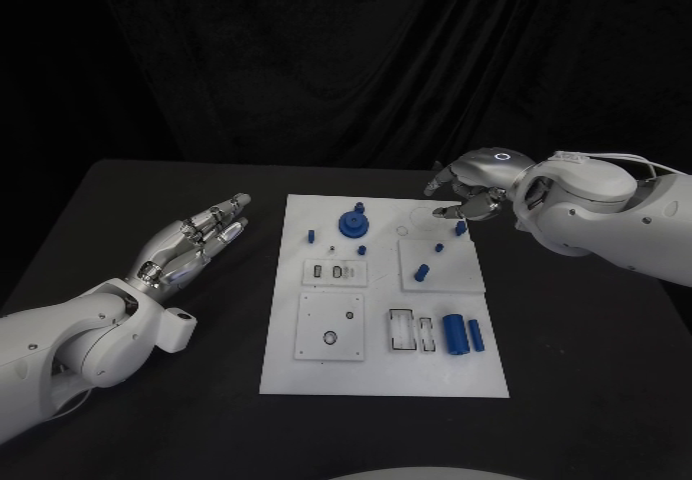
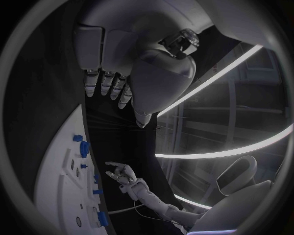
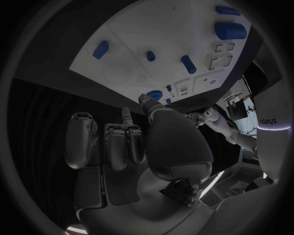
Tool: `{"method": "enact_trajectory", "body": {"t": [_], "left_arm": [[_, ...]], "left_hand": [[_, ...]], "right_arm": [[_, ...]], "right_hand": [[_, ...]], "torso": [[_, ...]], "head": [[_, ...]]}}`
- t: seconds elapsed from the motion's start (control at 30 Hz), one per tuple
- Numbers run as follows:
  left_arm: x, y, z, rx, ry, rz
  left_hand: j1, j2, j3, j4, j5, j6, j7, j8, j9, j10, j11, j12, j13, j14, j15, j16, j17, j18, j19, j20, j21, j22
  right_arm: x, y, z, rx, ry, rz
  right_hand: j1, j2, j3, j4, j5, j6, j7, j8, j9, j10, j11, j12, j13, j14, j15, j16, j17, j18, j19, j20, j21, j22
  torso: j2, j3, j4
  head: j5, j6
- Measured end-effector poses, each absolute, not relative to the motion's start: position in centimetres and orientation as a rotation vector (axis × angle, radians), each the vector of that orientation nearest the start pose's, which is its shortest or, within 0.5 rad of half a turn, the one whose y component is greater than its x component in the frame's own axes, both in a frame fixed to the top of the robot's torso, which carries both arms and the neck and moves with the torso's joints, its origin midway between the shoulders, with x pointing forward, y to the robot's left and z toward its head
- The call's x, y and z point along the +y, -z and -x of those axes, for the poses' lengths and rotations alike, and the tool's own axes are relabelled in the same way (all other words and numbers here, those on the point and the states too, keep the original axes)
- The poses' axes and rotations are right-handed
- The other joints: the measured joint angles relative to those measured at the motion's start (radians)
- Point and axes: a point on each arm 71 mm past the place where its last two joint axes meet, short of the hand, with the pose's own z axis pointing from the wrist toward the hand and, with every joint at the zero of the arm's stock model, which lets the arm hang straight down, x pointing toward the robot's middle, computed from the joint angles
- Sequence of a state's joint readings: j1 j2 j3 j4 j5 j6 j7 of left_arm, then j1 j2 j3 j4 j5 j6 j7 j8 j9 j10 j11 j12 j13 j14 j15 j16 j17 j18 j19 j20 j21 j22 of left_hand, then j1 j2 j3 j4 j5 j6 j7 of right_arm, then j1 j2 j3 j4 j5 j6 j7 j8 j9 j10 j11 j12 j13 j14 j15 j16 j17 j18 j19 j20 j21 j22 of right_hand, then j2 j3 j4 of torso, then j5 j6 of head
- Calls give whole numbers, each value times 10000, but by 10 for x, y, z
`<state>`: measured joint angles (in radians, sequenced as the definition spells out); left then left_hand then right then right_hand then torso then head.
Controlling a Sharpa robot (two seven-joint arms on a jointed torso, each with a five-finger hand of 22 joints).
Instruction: Assemble the parts on the task board
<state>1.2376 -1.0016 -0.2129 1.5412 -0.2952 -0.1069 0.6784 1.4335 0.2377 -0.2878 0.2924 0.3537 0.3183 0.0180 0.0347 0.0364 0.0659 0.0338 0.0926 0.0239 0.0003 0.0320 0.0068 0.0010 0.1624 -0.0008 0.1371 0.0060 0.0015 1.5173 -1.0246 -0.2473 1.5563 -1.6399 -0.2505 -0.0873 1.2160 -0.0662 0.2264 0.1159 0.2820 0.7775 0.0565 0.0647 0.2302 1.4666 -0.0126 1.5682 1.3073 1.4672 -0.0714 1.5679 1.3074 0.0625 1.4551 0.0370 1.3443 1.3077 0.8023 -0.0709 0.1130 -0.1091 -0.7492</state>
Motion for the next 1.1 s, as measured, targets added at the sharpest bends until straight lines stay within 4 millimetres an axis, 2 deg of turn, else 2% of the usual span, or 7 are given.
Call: {"method": "enact_trajectory", "body": {"t": [0.23, 0.43, 0.63, 0.83, 1.0, 1.1], "left_arm": [[262, 197, -451, 14657, 16501, 6415], [260, 197, -452, 14673, 16526, 6395], [260, 198, -454, 14683, 16509, 6388], [260, 198, -455, 14703, 16523, 6381], [260, 198, -456, 14715, 16525, 6380], [261, 198, -456, 14720, 16522, 6380]], "left_hand": [[0, 0, 0, 0, 0, 0, 0, 0, 0, -33, -34, 0, -12, -35, -35, 0, -2, 0, 13, -86, 0, -6], [0, 0, 0, 0, 0, 0, 0, 0, 0, -34, -34, -48, -22, 1, -72, 0, -2, -1, 13, -86, 0, -6], [0, 0, 0, 0, 39, 0, 0, 0, 0, -67, -67, -48, -22, 1, -71, 0, -1, -1, 13, -86, 0, -6], [1, 0, 0, 0, 89, 0, 0, 0, 0, -67, -67, -48, -21, 1, -71, 0, 1, 0, 13, -85, 0, -5], [1, -1, 1, 0, 89, -5, -5, 0, 0, -67, -67, -47, -20, 1, -71, 0, 2, -1, 16, -73, 0, -5], [1, 0, 1, -1, 129, -38, -38, 0, 0, -67, -67, -47, -20, 1, -70, 0, 3, 0, 15, -8, 1, -4]], "right_arm": [[-309, 111, -490, 15854, -2666, 3545], [-326, 120, -488, 16087, -2314, 3221], [-333, 127, -488, 16243, -2100, 3046], [-338, 134, -488, 16383, -1959, 2932], [-339, 139, -487, 16465, -1919, 2884], [-340, 140, -487, 16481, -1906, 2870]], "right_hand": [[42, -42, 28, 28, 0, -93, 4, 0, -40, 0, 0, 0, 0, -29, -29, 0, 0, -1, 13, -14, 56, -1], [132, -132, 28, 28, 0, -116, -18, 0, -51, 0, 0, 0, 0, -30, -29, 0, 0, -1, 48, -49, 99, -1], [130, -130, -42, 98, 0, -41, 57, 35, -35, 0, 0, 0, 0, -29, -29, 0, 0, -1, 48, -49, 99, -2], [184, -183, -113, 168, 0, 39, 136, 109, 47, 0, 0, 0, 0, -29, -29, 0, 0, 0, 48, -49, 99, -2], [130, -237, -190, 329, 0, 82, 107, 146, 127, 0, 0, 0, 3, -30, -29, 0, 0, -1, 48, -49, 99, -2], [130, -237, -236, 375, 0, 118, 143, 146, 162, 0, 0, 0, 8, -29, -28, 0, 0, -1, 48, -49, 99, -3]], "torso": [[0, 1, 14], [12, 33, 42], [22, 30, 80], [23, 11, 80], [16, 6, 77], [12, 5, 77]], "head": [[-30, -32], [-71, -54], [-113, -64], [-100, -84], [-89, -106], [-88, -123]]}}
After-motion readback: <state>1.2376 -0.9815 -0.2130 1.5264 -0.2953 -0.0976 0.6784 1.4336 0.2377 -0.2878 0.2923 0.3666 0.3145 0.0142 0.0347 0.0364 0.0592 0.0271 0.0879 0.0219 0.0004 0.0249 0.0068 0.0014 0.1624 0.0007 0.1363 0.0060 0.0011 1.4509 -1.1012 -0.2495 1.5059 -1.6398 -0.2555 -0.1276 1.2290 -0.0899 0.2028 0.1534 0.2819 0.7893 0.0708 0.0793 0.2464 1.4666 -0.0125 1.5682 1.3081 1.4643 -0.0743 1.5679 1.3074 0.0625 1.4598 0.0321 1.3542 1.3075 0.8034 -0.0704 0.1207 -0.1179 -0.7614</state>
